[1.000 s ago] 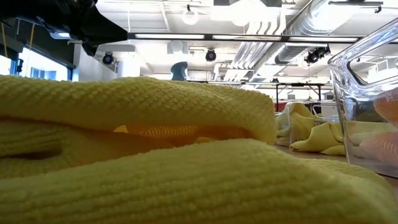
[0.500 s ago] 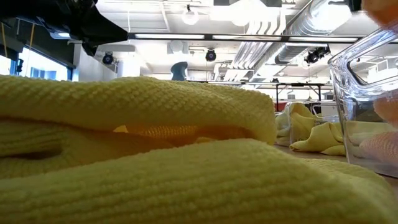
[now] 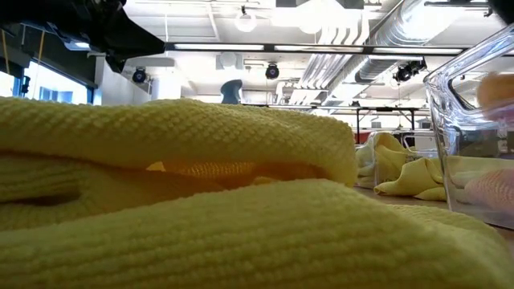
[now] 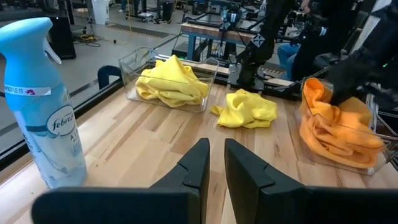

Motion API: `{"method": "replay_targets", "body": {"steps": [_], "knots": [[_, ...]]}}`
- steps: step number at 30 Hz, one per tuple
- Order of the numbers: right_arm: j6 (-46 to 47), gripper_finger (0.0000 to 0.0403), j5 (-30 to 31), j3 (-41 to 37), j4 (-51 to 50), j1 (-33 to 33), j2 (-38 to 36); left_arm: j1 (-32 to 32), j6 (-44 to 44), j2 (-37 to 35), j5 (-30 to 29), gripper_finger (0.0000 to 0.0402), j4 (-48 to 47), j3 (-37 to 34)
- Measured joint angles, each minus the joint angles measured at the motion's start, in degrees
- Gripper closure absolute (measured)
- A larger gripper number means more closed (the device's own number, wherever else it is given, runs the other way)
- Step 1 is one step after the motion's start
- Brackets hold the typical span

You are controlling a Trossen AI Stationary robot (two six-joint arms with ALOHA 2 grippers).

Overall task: Sort microfiber towel by color & place in baskets
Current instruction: Put the orange microfiber cloth into the bottom transparent bin, then put the yellow microfiber cloth into the top transparent bin

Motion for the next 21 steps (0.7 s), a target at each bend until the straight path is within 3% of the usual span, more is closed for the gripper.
{"method": "replay_targets", "body": {"steps": [9, 21], "knots": [[-0.94, 0.0403, 15.11, 9.24, -2.82, 1.23, -0.43, 0.0, -0.38, 0.0, 0.03, 0.0367, 0.2, 0.02], [-11.27, 0.0403, 21.01, 9.43, -5.97, 0.84, -0.65, -1.11, -2.03, 0.04, 2.02, 0.0367, 0.89, 0.02]]}}
